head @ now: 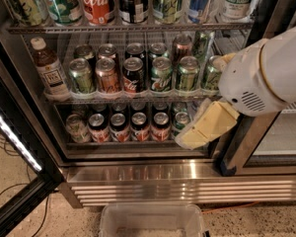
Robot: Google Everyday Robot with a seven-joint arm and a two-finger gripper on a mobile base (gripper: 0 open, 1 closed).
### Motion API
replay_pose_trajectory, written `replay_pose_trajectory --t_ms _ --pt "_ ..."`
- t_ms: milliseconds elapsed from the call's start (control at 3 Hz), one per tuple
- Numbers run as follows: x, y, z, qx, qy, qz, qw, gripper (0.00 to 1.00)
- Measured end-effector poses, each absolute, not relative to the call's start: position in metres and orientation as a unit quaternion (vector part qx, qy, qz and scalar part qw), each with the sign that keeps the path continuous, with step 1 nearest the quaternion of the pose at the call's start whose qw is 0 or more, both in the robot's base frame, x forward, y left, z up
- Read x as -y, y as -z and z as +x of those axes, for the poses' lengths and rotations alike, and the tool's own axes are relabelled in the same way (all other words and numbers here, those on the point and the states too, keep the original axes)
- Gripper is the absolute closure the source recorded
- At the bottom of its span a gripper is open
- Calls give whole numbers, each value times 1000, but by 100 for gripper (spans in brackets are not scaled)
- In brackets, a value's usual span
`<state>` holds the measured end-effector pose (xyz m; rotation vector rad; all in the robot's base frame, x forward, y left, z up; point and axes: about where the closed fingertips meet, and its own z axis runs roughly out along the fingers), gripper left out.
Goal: Pick green can from middle shelf of fridge
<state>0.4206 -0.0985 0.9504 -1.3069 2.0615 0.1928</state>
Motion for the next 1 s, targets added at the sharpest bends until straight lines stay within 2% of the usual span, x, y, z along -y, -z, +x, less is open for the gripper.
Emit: replay_pose_trajectory --t_ms 667,1000 --pt "66 -934 429 -782 -123 -478 381 0" --pt "65 -936 430 -781 -123 -477 383 0"
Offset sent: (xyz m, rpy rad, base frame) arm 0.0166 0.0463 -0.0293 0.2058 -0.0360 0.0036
